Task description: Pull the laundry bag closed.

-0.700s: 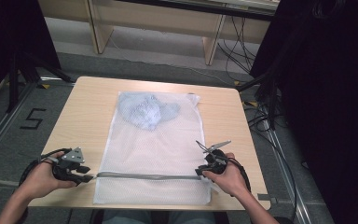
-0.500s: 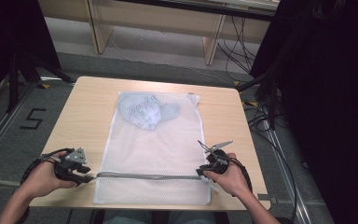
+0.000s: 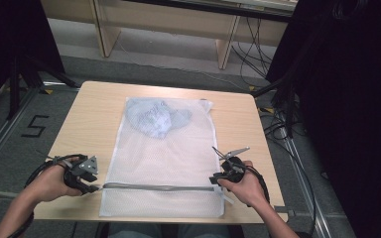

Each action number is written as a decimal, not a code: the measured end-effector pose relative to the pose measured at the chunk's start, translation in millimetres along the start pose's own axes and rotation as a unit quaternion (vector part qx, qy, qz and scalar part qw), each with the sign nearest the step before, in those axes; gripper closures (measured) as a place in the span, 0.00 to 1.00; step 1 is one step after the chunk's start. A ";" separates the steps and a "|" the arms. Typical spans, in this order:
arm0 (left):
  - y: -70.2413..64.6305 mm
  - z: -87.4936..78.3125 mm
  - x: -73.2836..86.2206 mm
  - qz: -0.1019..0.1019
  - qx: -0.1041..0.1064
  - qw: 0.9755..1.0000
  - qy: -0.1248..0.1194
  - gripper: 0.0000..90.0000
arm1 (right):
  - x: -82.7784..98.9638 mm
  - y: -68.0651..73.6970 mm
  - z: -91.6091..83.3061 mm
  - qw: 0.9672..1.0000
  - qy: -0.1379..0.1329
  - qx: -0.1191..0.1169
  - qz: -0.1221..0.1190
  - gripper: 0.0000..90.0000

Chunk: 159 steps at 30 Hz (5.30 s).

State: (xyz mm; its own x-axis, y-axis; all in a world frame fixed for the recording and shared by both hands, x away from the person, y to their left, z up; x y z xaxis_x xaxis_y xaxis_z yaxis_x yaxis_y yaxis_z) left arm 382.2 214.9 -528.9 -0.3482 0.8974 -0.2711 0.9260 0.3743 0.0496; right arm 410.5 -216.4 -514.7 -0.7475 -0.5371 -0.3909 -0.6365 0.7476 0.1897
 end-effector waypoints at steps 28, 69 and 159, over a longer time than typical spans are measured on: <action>-4.7 14.0 -11.2 0.026 0.021 0.997 0.073 0.82 | -1.1 -0.8 -0.9 1.000 0.002 0.002 0.004 0.82; -2.8 8.7 -13.8 0.058 0.012 0.992 0.114 0.78 | -4.4 1.6 0.9 1.000 -0.006 -0.006 -0.012 0.83; -10.3 -5.9 -61.9 0.106 0.029 0.984 0.141 0.90 | -4.4 6.7 5.7 1.000 -0.002 -0.010 -0.014 0.83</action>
State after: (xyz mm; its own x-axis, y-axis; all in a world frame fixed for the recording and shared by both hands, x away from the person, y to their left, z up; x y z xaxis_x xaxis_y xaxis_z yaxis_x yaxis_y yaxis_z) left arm 393.4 156.8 -506.9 -0.1660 0.9860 0.0172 0.9860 0.1656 0.0189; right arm 410.6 -206.8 -516.9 -0.7284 -0.5565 -0.3996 -0.6611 0.7240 0.1967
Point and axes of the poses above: each handheld gripper's, and its own axes: z roughly forward along the jaws, x roughly out of its underside, y roughly to its left, the point moved 6 cm from there along z, roughly forward along the jaws, and after that the axes turned 6 degrees about y, right-handed, at the moved point
